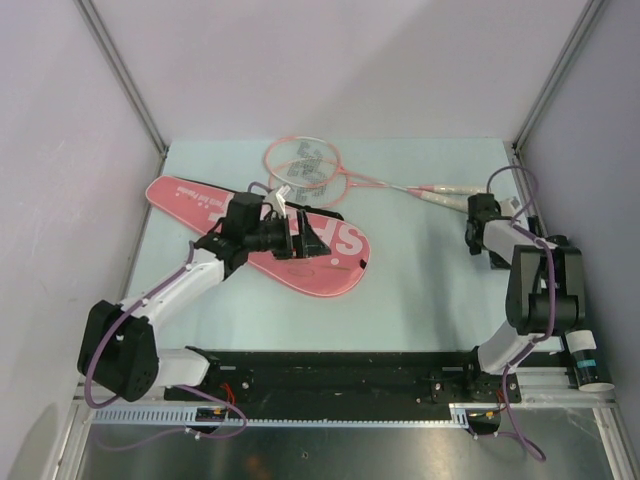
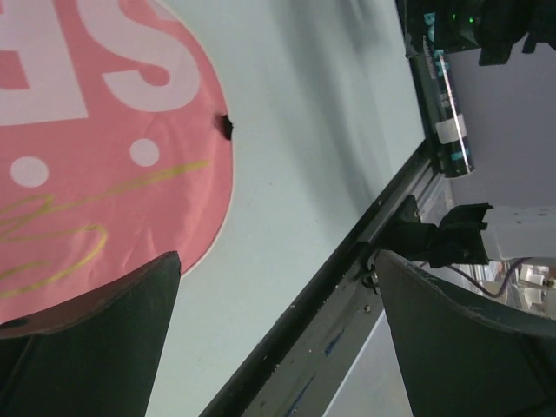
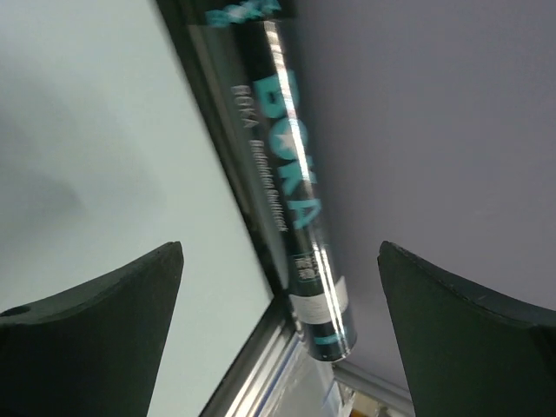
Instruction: Pack up the badminton gear
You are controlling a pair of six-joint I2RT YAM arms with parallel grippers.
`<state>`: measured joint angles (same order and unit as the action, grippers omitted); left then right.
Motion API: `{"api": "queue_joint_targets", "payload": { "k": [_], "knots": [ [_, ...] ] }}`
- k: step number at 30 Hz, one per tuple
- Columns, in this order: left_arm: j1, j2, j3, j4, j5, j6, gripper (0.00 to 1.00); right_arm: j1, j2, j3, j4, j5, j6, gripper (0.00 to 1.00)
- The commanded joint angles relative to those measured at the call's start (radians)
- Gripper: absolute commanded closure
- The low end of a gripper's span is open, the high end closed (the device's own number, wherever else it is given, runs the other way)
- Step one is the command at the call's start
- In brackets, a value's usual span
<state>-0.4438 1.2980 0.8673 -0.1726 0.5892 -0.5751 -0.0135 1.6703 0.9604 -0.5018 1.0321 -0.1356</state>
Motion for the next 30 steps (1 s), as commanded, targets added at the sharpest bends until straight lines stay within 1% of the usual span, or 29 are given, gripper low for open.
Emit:
{"api": "queue_joint_targets", "payload": {
  "k": [1, 3, 5, 7, 8, 11, 14, 15, 18, 21, 23, 26, 30],
  "knots": [
    [0.014, -0.043, -0.037, 0.113, 0.116, -0.002, 0.02, -0.072, -0.135, -0.029, 0.138, 0.094, -0.14, 0.0],
    [0.025, -0.039, -0.047, 0.123, 0.145, -0.029, 0.02, -0.108, -0.15, -0.067, 0.157, 0.048, -0.168, 0.01],
    [0.037, -0.035, -0.068, 0.169, 0.181, -0.075, 0.03, -0.129, -0.167, -0.097, 0.189, 0.026, -0.2, 0.02],
    [0.046, -0.025, -0.112, 0.269, 0.228, -0.118, 0.05, -0.167, -0.169, -0.123, 0.238, -0.001, -0.252, 0.03],
    [0.056, -0.02, -0.125, 0.291, 0.236, -0.159, 0.06, -0.184, -0.176, -0.123, 0.243, -0.007, -0.262, 0.04],
    [0.056, 0.004, -0.149, 0.318, 0.244, -0.18, 0.08, -0.221, -0.187, -0.13, 0.232, -0.118, -0.274, 0.1],
    [0.056, 0.023, -0.159, 0.326, 0.245, -0.193, 0.08, -0.243, -0.162, -0.146, 0.239, -0.119, -0.297, 0.07],
    [0.056, 0.026, -0.16, 0.331, 0.247, -0.196, 0.08, -0.247, -0.152, -0.15, 0.25, -0.127, -0.3, 0.06],
    [0.056, 0.03, -0.162, 0.334, 0.251, -0.198, 0.08, -0.259, -0.126, -0.167, 0.269, -0.179, -0.295, 0.04],
    [0.056, 0.029, -0.163, 0.335, 0.25, -0.193, 0.07, -0.282, -0.1, -0.18, 0.308, -0.188, -0.312, 0.01],
    [0.056, 0.029, -0.163, 0.335, 0.25, -0.189, 0.07, -0.293, -0.084, -0.178, 0.338, -0.181, -0.326, 0.01],
    [0.057, 0.034, -0.163, 0.337, 0.25, -0.187, 0.07, -0.321, -0.06, -0.18, 0.338, -0.208, -0.337, 0.02],
    [0.062, 0.04, -0.165, 0.337, 0.25, -0.187, 0.07, -0.353, -0.058, -0.18, 0.376, -0.215, -0.371, 0.02]
  ]
}}
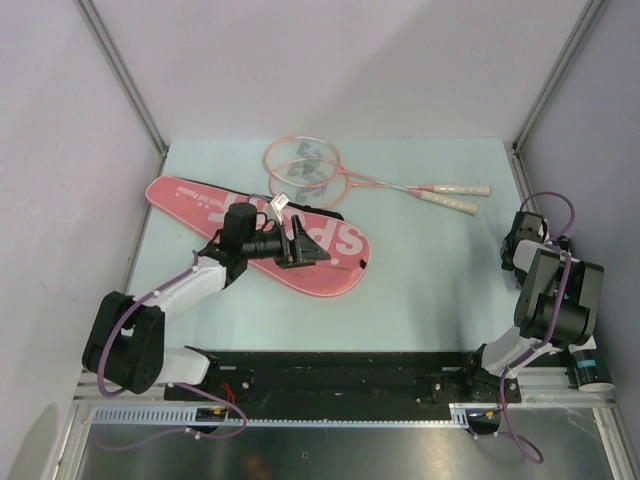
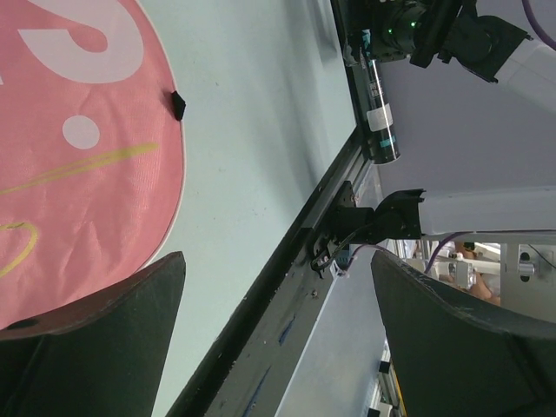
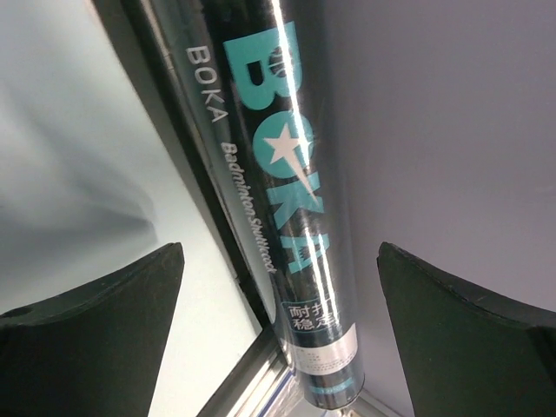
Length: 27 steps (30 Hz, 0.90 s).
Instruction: Pack up the badminton gear
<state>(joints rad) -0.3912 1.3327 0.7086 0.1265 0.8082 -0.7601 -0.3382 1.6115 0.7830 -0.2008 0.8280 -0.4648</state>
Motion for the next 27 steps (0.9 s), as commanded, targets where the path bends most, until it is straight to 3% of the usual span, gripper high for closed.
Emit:
{"api": "queue_joint_targets", "payload": {
  "k": [1, 22, 25, 27],
  "knots": [
    [0.011, 0.005, -0.006, 0.038, 0.032, -0.002, 0.08, -0.036, 0.005, 0.001, 0.08, -0.012, -0.05, 0.02],
    [0.031, 0.029, -0.008, 0.044, 0.051, -0.011, 0.09, -0.134, 0.136, 0.021, 0.133, -0.007, -0.084, 0.12],
    [0.037, 0.033, -0.008, 0.045, 0.052, -0.013, 0.09, -0.142, 0.14, 0.022, 0.121, -0.029, -0.077, 0.24],
    [0.04, 0.033, -0.009, 0.047, 0.052, -0.013, 0.1, -0.143, 0.134, 0.022, 0.116, -0.052, -0.071, 0.37]
  ]
}}
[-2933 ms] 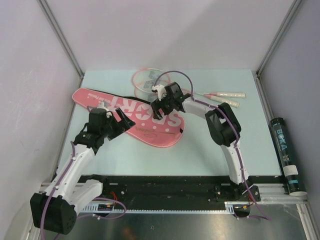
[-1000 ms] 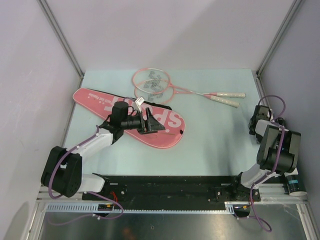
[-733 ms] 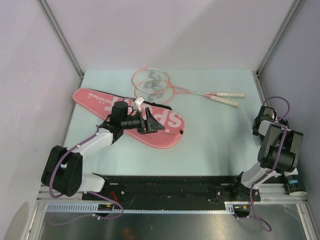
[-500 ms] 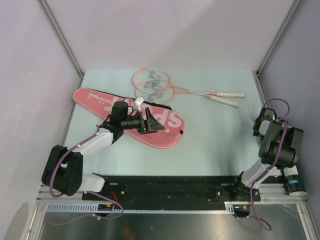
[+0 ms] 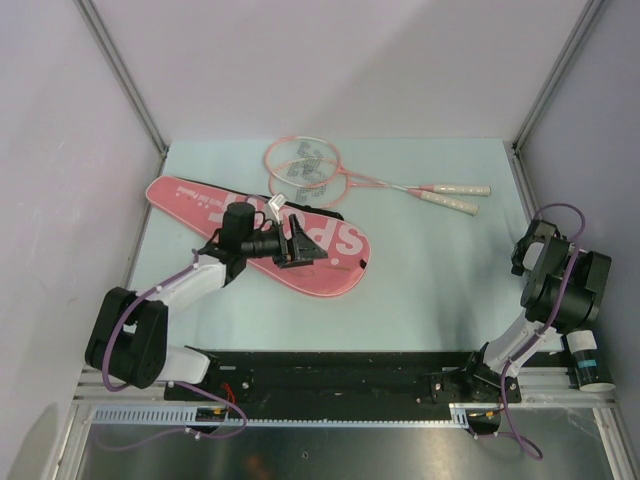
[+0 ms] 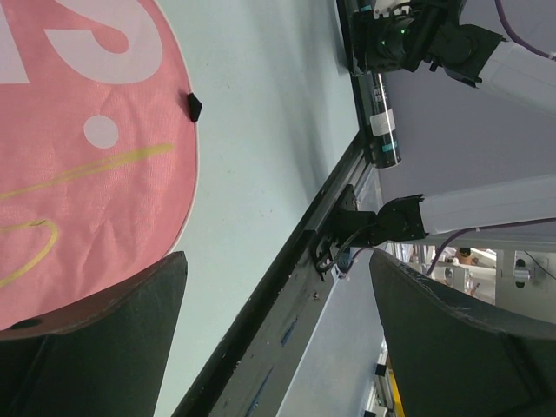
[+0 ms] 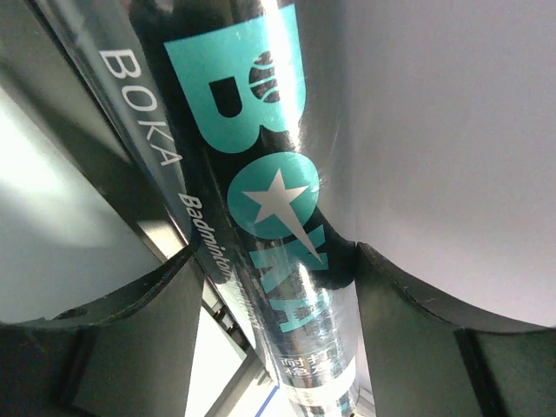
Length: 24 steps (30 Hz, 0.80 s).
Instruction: Pack up the badminton gear
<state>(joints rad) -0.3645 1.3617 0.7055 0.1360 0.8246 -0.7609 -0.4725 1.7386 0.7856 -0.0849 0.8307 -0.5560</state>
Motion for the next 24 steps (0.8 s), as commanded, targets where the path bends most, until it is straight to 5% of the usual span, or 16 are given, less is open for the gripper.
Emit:
{"api": "queue_joint_targets", "payload": {
  "k": [1, 3, 15, 24],
  "knots": [
    [0.015, 0.002, -0.008, 0.039, 0.036, -0.014, 0.1, -0.008, 0.007, 0.02, -0.003, -0.059, 0.027, 0.4],
    [0.015, 0.002, -0.008, 0.04, 0.038, -0.015, 0.09, 0.003, -0.007, 0.02, -0.006, -0.067, 0.028, 0.47],
    [0.029, -0.027, -0.011, 0.048, 0.034, -0.017, 0.09, 0.222, -0.309, 0.02, -0.131, 0.001, 0.155, 0.55],
    [0.039, -0.044, -0.014, 0.048, 0.021, 0.001, 0.09, 0.454, -0.228, 0.123, -0.39, -0.335, 0.517, 0.56]
  ]
}}
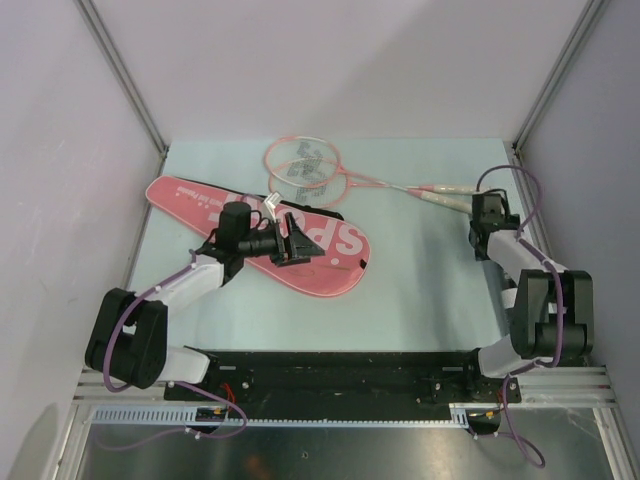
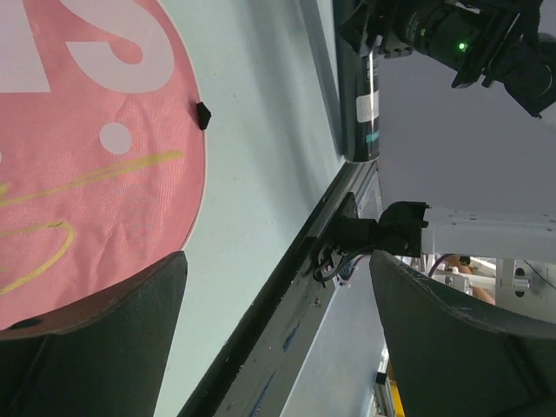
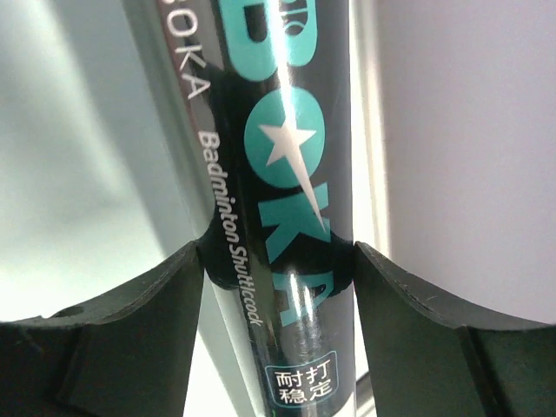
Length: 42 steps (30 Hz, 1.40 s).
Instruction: Pack up the badminton gear
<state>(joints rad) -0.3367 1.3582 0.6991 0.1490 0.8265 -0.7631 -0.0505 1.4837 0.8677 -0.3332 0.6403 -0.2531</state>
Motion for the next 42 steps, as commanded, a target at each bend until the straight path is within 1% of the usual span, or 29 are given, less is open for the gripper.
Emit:
{"api": "queue_joint_targets", "payload": {
  "k": [1, 3, 5, 8, 10, 14, 17, 18, 24, 30, 35, 40, 42],
  "knots": [
    [0.016, -0.042, -0.007, 0.035, 0.016, 0.005, 0.09, 0.037, 0.03, 0.039, -0.154, -0.189, 0.225, 0.56],
    [0.027, -0.044, -0.007, 0.035, 0.016, 0.007, 0.09, 0.046, 0.02, 0.036, -0.197, -0.171, 0.239, 0.56],
    [0.031, -0.044, -0.009, 0.034, 0.017, 0.005, 0.09, 0.037, -0.029, 0.024, -0.22, -0.159, 0.241, 0.55],
    [0.033, -0.039, -0.007, 0.034, 0.019, 0.002, 0.09, -0.046, -0.086, -0.006, -0.201, -0.218, 0.215, 0.55],
    [0.033, -0.037, -0.01, 0.035, 0.017, 0.002, 0.09, -0.077, -0.079, -0.004, -0.193, -0.272, 0.204, 0.53],
    [0.033, -0.037, -0.009, 0.035, 0.019, 0.005, 0.09, -0.051, -0.022, -0.003, -0.179, -0.307, 0.195, 0.46],
    [0.034, -0.036, -0.009, 0.035, 0.017, 0.008, 0.09, -0.045, 0.019, 0.007, -0.181, -0.323, 0.198, 0.35],
    [0.034, -0.036, -0.009, 0.035, 0.017, 0.008, 0.09, -0.046, 0.021, 0.011, -0.184, -0.324, 0.201, 0.25],
    [0.036, -0.031, -0.009, 0.034, 0.019, 0.008, 0.09, -0.087, -0.028, 0.02, -0.191, -0.376, 0.235, 0.0],
    [0.036, -0.028, -0.009, 0.035, 0.017, 0.011, 0.09, -0.097, -0.079, 0.04, -0.191, -0.401, 0.248, 0.0],
    [0.038, -0.03, -0.007, 0.034, 0.019, 0.021, 0.09, -0.094, -0.128, 0.102, -0.211, -0.398, 0.249, 0.0],
    [0.047, -0.033, -0.006, 0.032, 0.01, 0.038, 0.07, -0.026, -0.155, 0.184, -0.253, -0.349, 0.249, 0.0],
    [0.053, -0.036, -0.003, 0.027, 0.003, 0.045, 0.05, 0.014, -0.168, 0.229, -0.247, -0.295, 0.275, 0.0]
  ]
}}
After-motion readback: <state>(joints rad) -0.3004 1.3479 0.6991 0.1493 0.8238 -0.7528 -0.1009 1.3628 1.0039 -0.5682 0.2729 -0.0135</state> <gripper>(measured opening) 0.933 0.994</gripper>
